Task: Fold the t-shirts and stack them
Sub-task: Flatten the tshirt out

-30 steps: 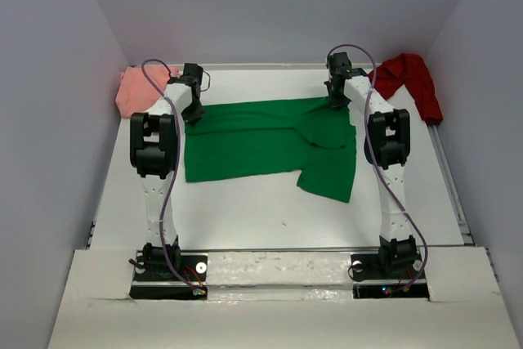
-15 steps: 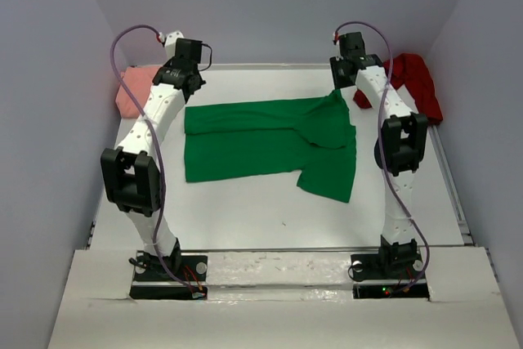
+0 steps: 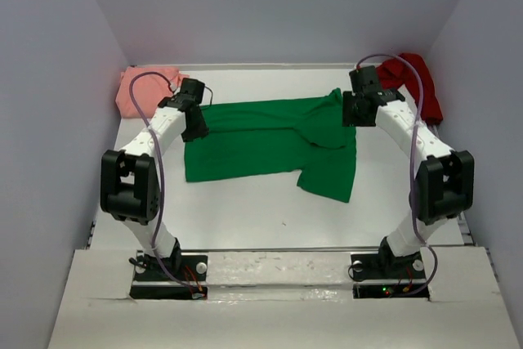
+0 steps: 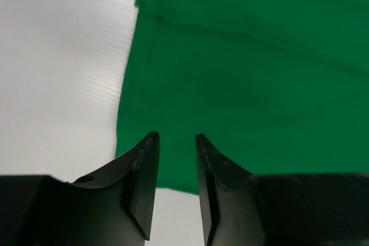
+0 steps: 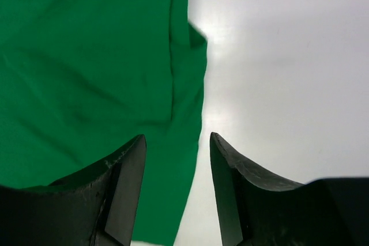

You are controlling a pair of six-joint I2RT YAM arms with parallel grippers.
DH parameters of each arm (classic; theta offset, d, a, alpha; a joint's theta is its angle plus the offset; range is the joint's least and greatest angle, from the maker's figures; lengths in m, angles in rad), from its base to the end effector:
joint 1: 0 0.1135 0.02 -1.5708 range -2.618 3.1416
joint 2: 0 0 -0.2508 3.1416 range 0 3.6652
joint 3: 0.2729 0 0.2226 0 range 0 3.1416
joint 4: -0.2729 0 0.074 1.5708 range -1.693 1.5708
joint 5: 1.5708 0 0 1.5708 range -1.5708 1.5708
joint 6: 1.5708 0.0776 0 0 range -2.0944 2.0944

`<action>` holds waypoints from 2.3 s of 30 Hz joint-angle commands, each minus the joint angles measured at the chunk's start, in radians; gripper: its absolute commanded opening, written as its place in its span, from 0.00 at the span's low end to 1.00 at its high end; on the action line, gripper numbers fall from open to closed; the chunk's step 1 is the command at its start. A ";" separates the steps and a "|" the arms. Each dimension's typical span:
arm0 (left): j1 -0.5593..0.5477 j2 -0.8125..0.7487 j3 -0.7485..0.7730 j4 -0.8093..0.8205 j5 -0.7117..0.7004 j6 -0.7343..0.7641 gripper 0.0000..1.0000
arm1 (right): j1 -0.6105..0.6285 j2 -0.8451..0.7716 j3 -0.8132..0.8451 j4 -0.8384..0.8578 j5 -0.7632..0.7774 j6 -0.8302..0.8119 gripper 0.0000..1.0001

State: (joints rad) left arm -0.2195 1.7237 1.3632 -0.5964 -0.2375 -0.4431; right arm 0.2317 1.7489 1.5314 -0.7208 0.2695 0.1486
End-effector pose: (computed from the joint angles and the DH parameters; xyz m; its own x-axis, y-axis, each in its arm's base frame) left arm 0.3612 -0.0619 0.2198 -0.7548 -0.2586 -0.6029 -0.2703 0.9600 -0.0732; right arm 0.3694 0.0659 0.2526 -0.7864 -0.0389 -0.6164 0.0488 0.9910 -0.1249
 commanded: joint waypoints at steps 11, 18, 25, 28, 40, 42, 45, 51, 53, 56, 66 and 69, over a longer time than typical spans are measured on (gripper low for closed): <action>0.060 -0.273 -0.323 0.093 0.233 -0.060 0.43 | 0.055 -0.511 -0.586 0.164 -0.164 0.336 0.56; 0.129 -0.243 -0.459 0.188 0.473 -0.054 0.43 | 0.089 -0.560 -0.701 0.164 -0.136 0.463 0.55; 0.209 -0.285 -0.510 0.218 0.491 -0.043 0.43 | 0.089 -0.675 -0.824 0.199 -0.121 0.562 0.54; 0.212 -0.286 -0.504 0.193 0.442 -0.028 0.43 | 0.089 -0.619 -0.820 0.167 -0.107 0.583 0.54; 0.244 -0.202 -0.501 0.161 0.440 -0.052 0.43 | 0.089 -0.675 -0.870 0.132 -0.132 0.677 0.52; 0.243 -0.191 -0.493 0.138 0.411 -0.063 0.42 | 0.089 -0.678 -0.855 0.097 -0.109 0.677 0.52; 0.244 -0.203 -0.478 0.098 0.327 -0.088 0.42 | 0.089 -0.672 -0.824 0.063 -0.081 0.672 0.52; 0.243 -0.263 -0.457 -0.028 0.267 -0.160 0.42 | 0.089 -0.666 -0.794 0.055 -0.081 0.663 0.52; 0.239 -0.291 -0.464 -0.049 0.259 -0.186 0.42 | 0.089 -0.654 -0.794 0.060 -0.085 0.661 0.52; 0.239 -0.342 -0.504 -0.022 0.280 -0.195 0.42 | 0.089 -0.652 -0.800 0.066 -0.099 0.661 0.52; 0.239 -0.254 -0.521 0.009 0.310 -0.177 0.42 | 0.089 -0.695 -0.781 0.061 -0.099 0.646 0.52; 0.239 -0.242 -0.504 0.000 0.297 -0.172 0.42 | 0.089 -0.703 -0.781 0.063 -0.098 0.643 0.52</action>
State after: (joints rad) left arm 0.0212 1.4750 0.8444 -0.5777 0.0593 -0.6151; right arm 0.3157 1.0805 0.6991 -0.6590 0.1566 0.8005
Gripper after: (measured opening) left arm 0.422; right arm 0.521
